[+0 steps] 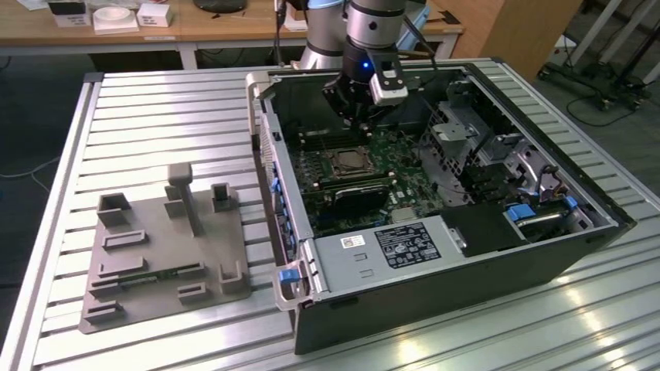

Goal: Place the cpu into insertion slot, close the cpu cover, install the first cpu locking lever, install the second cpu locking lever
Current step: 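Install the first cpu locking lever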

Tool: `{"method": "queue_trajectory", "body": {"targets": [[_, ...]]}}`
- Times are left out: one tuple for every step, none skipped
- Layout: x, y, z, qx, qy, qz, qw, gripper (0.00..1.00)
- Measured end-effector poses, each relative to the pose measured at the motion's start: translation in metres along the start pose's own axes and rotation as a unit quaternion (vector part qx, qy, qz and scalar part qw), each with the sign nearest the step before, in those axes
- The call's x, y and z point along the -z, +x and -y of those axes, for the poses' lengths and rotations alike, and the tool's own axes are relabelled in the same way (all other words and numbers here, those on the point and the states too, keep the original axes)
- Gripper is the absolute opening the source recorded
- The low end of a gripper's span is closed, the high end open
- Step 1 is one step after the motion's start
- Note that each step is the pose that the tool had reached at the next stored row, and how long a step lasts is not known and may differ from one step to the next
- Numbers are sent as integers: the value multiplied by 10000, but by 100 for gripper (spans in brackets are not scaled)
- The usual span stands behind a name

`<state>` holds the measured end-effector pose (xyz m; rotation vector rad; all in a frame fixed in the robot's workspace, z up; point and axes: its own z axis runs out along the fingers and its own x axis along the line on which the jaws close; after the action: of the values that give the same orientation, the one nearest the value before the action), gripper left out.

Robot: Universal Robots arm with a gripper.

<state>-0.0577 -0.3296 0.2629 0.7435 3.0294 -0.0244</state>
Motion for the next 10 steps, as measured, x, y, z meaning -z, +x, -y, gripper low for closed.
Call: {"method": "queue_trajectory", "body": {"targets": [[0, 29, 15, 10, -3, -1, 10000, 10], [0, 61, 32, 15, -6, -3, 10000, 10], [0, 95, 50, 19, -7, -4, 10000, 10], [0, 122, 64, 26, -9, -4, 10000, 10], [0, 144, 75, 30, -13, -7, 10000, 10], [0, 161, 84, 34, -20, -10, 10000, 10], [-1, 171, 89, 37, -36, -18, 10000, 10], [-1, 174, 91, 39, -53, -27, 10000, 10], [-1, 175, 91, 40, -58, -30, 10000, 10], [-1, 175, 91, 40, -59, -30, 10000, 10]]}}
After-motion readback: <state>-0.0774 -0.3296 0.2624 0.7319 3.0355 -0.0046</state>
